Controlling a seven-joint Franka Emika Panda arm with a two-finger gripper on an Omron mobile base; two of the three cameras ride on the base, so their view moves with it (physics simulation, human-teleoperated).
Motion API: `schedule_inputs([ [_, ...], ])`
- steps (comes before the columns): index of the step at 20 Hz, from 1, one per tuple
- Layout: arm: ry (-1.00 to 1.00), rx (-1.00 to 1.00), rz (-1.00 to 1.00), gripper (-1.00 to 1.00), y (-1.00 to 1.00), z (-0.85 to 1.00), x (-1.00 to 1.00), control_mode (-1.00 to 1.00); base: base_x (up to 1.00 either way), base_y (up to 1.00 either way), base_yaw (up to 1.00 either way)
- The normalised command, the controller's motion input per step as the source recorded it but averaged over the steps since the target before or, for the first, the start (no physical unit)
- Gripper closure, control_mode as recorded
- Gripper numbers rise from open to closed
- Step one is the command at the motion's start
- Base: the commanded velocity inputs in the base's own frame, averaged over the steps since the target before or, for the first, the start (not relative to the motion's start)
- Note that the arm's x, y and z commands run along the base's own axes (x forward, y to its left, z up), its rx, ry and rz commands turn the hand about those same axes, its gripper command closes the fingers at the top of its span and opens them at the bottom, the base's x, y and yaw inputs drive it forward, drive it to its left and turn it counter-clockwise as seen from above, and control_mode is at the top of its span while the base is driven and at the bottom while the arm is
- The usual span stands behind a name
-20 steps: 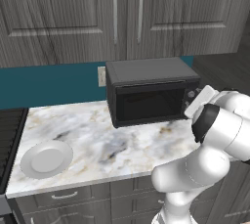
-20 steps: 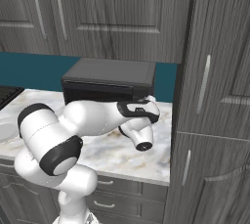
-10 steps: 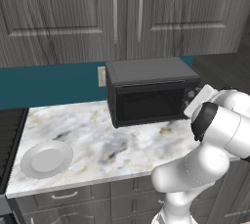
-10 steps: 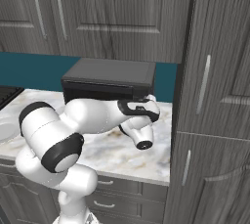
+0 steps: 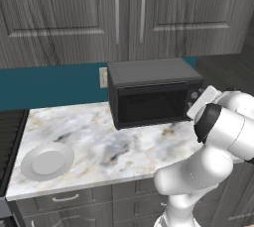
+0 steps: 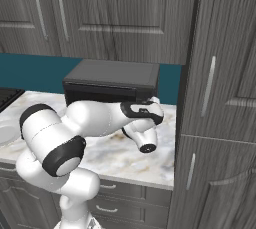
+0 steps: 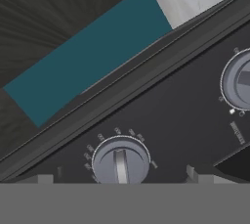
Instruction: Pull the toaster oven rack outwards. Pick up the baguette from the plate and place it on the toaster oven rack. Close the toaster oven door fully and set the temperature to the lowest setting.
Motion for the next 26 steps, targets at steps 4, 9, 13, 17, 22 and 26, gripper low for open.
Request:
schedule_inputs([
  [4, 0.0, 0.0, 0.0, -1.0, 0.0, 0.0, 0.0, -1.0, 0.0, 0.0, 0.0],
  [9, 0.0, 0.0, 0.0, -1.0, 0.0, 0.0, 0.0, -1.0, 0.0, 0.0, 0.0],
  [13, 0.0, 0.0, 0.0, -1.0, 0.0, 0.0, 0.0, -1.0, 0.0, 0.0, 0.0],
  [17, 0.0, 0.0, 0.0, -1.0, 0.0, 0.0, 0.0, -1.0, 0.0, 0.0, 0.0],
  [22, 0.0, 0.0, 0.0, -1.0, 0.0, 0.0, 0.0, -1.0, 0.0, 0.0, 0.0],
  [26, 0.0, 0.0, 0.0, -1.0, 0.0, 0.0, 0.0, -1.0, 0.0, 0.0, 0.0],
])
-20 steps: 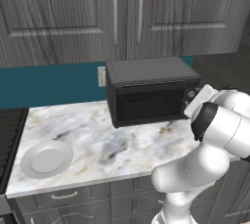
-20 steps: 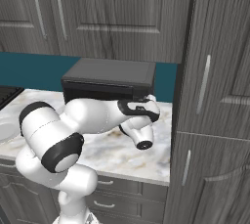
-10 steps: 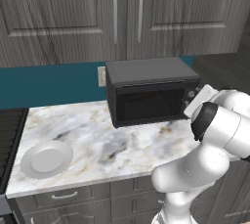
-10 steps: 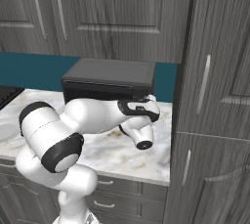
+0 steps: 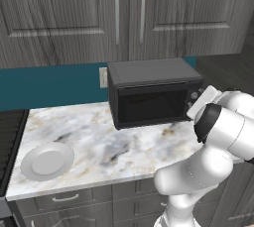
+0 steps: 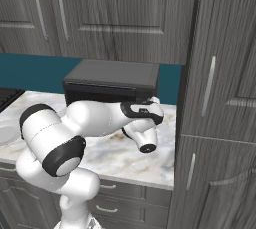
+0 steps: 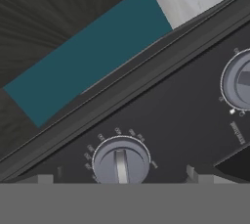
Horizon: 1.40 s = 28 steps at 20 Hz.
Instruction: Pull the toaster oven rack outwards. Pick up the baguette from the plate and place it on the toaster oven rack. Close the toaster oven door fully and set the temperature to the lowest setting.
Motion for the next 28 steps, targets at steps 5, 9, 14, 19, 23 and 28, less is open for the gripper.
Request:
schedule_inputs([
  [5, 0.0, 0.0, 0.0, 1.0, 0.0, 0.0, 0.0, -1.0, 0.0, 0.0, 0.0],
  [9, 0.0, 0.0, 0.0, 1.0, 0.0, 0.0, 0.0, -1.0, 0.0, 0.0, 0.0],
  [14, 0.0, 0.0, 0.0, 1.0, 0.0, 0.0, 0.0, -1.0, 0.0, 0.0, 0.0],
  [19, 0.0, 0.0, 0.0, 1.0, 0.0, 0.0, 0.0, -1.0, 0.0, 0.0, 0.0],
  [23, 0.0, -0.01, 0.0, 1.0, 0.0, 0.0, 0.0, -1.0, 0.0, 0.0, 0.0],
  [28, 0.0, -0.11, 0.0, 1.0, 0.0, 0.0, -0.03, -1.0, 0.0, 0.0, 0.0],
])
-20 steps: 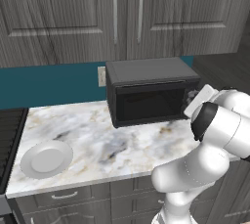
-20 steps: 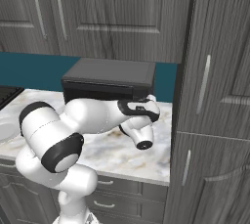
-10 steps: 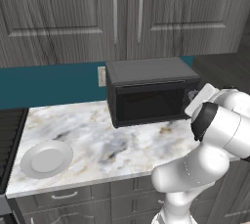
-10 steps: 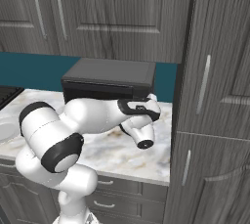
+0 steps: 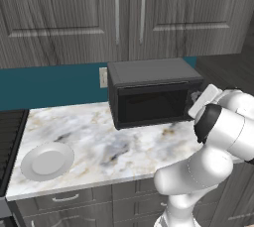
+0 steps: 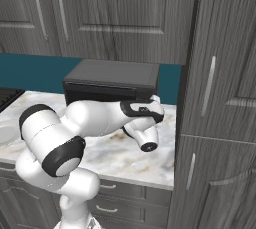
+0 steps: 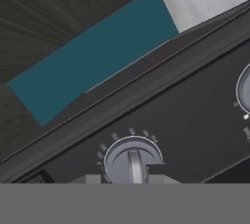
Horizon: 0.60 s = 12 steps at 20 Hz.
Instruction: Pull the toaster oven rack outwards. Pick up the baguette from the plate and place it on the toaster oven rack. Close the toaster oven door fully and set the temperature to the lowest setting.
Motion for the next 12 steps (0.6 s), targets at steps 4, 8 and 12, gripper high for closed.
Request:
schedule_inputs([
  [4, 0.0, -0.18, 0.03, 1.0, 0.01, -0.01, -0.01, -1.0, 0.0, 0.0, 0.0],
  [8, 0.0, -0.2, 0.05, 1.0, 0.01, -0.03, 0.0, -1.0, 0.0, 0.0, 0.0],
  [12, 0.0, -0.21, 0.05, 1.0, 0.01, -0.09, 0.0, -1.0, 0.0, 0.0, 0.0],
])
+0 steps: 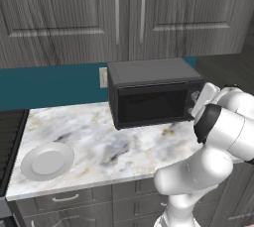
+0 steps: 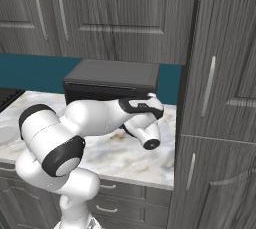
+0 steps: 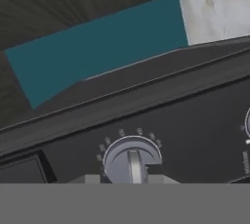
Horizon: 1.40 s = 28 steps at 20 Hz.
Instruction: Pull the toaster oven rack outwards. Pick up the baguette from the plate and place it on the toaster oven rack. Close the toaster oven door fully and set the temperature to the lowest setting.
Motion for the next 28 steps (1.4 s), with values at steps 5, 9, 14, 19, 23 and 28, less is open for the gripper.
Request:
schedule_inputs([
  [5, 0.02, -0.21, 0.05, 1.0, 0.0, -0.1, 0.0, -1.0, 0.0, 0.0, 0.0],
  [9, 0.0, -0.23, 0.05, 1.0, 0.0, -0.14, 0.0, -1.0, 0.0, 0.0, 0.0],
  [14, 0.0, -0.24, 0.07, 1.0, 0.0, -0.15, 0.0, -1.0, 0.0, 0.0, 0.0],
  [19, 0.01, -0.23, 0.08, 1.0, 0.0, -0.18, 0.0, -1.0, 0.0, 0.0, 0.0],
  [23, 0.04, -0.21, 0.08, 1.0, 0.0, -0.17, 0.0, -1.0, 0.0, 0.0, 0.0],
  [28, 0.07, -0.22, 0.08, 1.0, 0.0, -0.23, 0.0, -1.0, 0.0, 0.0, 0.0],
])
